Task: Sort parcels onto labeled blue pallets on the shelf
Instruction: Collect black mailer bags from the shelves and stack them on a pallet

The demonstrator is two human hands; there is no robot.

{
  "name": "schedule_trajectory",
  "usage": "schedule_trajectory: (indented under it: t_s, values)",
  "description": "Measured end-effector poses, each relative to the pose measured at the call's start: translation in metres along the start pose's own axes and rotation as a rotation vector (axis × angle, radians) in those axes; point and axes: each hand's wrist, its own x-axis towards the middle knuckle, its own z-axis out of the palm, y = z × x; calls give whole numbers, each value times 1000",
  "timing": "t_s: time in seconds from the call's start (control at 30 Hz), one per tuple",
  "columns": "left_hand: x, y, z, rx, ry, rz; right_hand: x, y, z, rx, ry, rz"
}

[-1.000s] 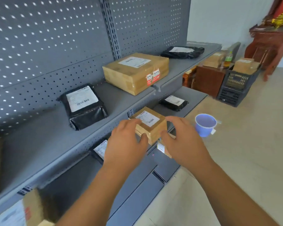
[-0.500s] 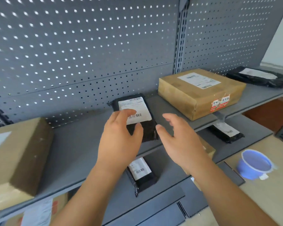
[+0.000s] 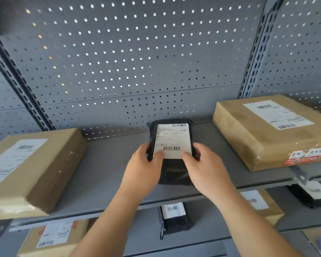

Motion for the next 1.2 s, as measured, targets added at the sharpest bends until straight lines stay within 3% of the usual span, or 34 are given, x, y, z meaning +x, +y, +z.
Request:
schedule_trajectory:
  t_s: [0.33,0.8,1.2]
  values:
    - [4,9,11,-92,2,-178,16,10,-8,179,-65,-19]
    - [-25,36,19,-370,133,-124,16,14,-27,507,-72,-99]
    - [-91,6,-47,-504,429,-172,-27,-30,21,637,-333,-334]
